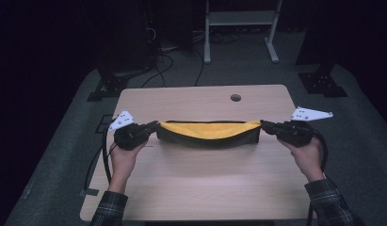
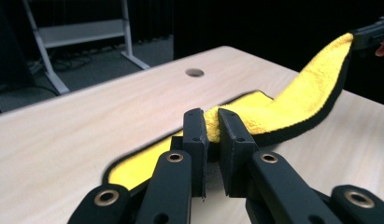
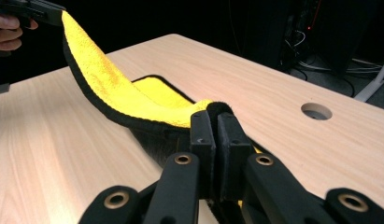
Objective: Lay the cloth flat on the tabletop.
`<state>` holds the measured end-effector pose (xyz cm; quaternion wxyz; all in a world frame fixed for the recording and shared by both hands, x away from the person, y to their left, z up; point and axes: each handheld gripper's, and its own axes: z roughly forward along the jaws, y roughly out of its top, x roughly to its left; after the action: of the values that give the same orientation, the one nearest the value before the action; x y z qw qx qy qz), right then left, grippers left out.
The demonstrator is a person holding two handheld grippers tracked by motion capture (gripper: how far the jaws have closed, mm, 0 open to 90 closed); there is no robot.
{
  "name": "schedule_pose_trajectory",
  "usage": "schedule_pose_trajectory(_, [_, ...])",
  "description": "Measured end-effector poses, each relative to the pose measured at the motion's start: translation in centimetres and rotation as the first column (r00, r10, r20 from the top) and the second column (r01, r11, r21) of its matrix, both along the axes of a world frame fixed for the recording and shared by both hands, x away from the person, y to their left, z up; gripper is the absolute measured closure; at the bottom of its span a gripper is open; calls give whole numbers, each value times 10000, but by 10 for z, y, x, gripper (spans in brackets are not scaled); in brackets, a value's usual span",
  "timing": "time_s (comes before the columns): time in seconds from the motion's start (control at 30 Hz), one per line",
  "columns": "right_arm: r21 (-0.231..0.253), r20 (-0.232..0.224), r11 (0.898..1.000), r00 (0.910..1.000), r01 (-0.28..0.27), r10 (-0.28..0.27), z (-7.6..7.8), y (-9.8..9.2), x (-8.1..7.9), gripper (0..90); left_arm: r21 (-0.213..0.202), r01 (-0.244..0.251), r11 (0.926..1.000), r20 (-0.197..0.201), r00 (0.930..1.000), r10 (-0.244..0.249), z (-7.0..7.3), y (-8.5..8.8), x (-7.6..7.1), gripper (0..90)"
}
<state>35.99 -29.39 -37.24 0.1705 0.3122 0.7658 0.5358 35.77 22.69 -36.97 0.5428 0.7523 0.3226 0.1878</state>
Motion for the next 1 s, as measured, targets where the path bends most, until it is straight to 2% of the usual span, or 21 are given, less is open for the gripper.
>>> schedule_pose_trajectory(0.03, [-102,-200,9999,9998,-94,92,-5,-1,-5,854,79,88,9999,-253,9996,-86,-5,2,-5,820])
schedule_pose_trajectory(0.1, [-162,-253,9998,9996,-123,119,-8,-1,-8,853,84,91,9999,-338,9994,-88,-8,2,-8,819])
schedule_pose_trajectory(0.13, [-207,-452,9995,9987,-245,236,-13,-1,-14,854,104,173,9998,-605,9980,-166,-13,4,-13,820])
schedule_pose_trajectory(0.2, [-310,-568,9989,9979,-342,324,-17,-1,-20,854,75,173,9998,-734,9972,-167,-16,4,-16,819])
schedule_pose_trajectory(0.4, [-612,-1035,9958,9927,-687,621,-31,-3,-35,853,251,457,9986,-1404,9892,-418,-37,9,-28,819])
schedule_pose_trajectory(0.47, [-726,-1167,9937,9902,-855,766,-38,-3,-38,853,337,535,9980,-1641,9853,-473,-44,10,-30,819])
schedule_pose_trajectory(0.5, [-794,-1406,9923,9865,-955,837,-44,-4,-41,853,424,613,9972,-1838,9816,-525,-49,10,-31,819])
schedule_pose_trajectory(0.53, [-794,-1406,9923,9865,-955,837,-44,-4,-41,853,424,613,9972,-1838,9816,-525,-49,10,-31,819])
schedule_pose_trajectory(0.73, [-1058,-1868,9862,9766,-1276,1063,-60,-3,-45,852,586,932,9939,-2252,9712,-778,-61,11,-40,819])
schedule_pose_trajectory(0.8, [-1073,-2061,9836,9711,-1448,1205,-64,-5,-48,853,669,1125,9914,-2499,9639,-925,-67,12,-46,819])
schedule_pose_trajectory(0.83, [-1073,-2061,9836,9711,-1448,1205,-64,-5,-48,853,669,1125,9914,-2499,9639,-925,-67,12,-46,819])
schedule_pose_trajectory(0.9, [-1122,-2133,9811,9681,-1578,1314,-68,-5,-51,852,739,1207,9899,-2677,9586,-969,-72,13,-50,819])
schedule_pose_trajectory(0.97, [-1179,-2342,9766,9608,-1796,1484,-73,-5,-56,852,896,1402,9861,-2924,9501,-1085,-78,14,-57,819])
schedule_pose_trajectory(1.0, [-1179,-2342,9766,9608,-1796,1484,-73,-5,-56,852,896,1402,9861,-2924,9501,-1085,-78,14,-57,819])
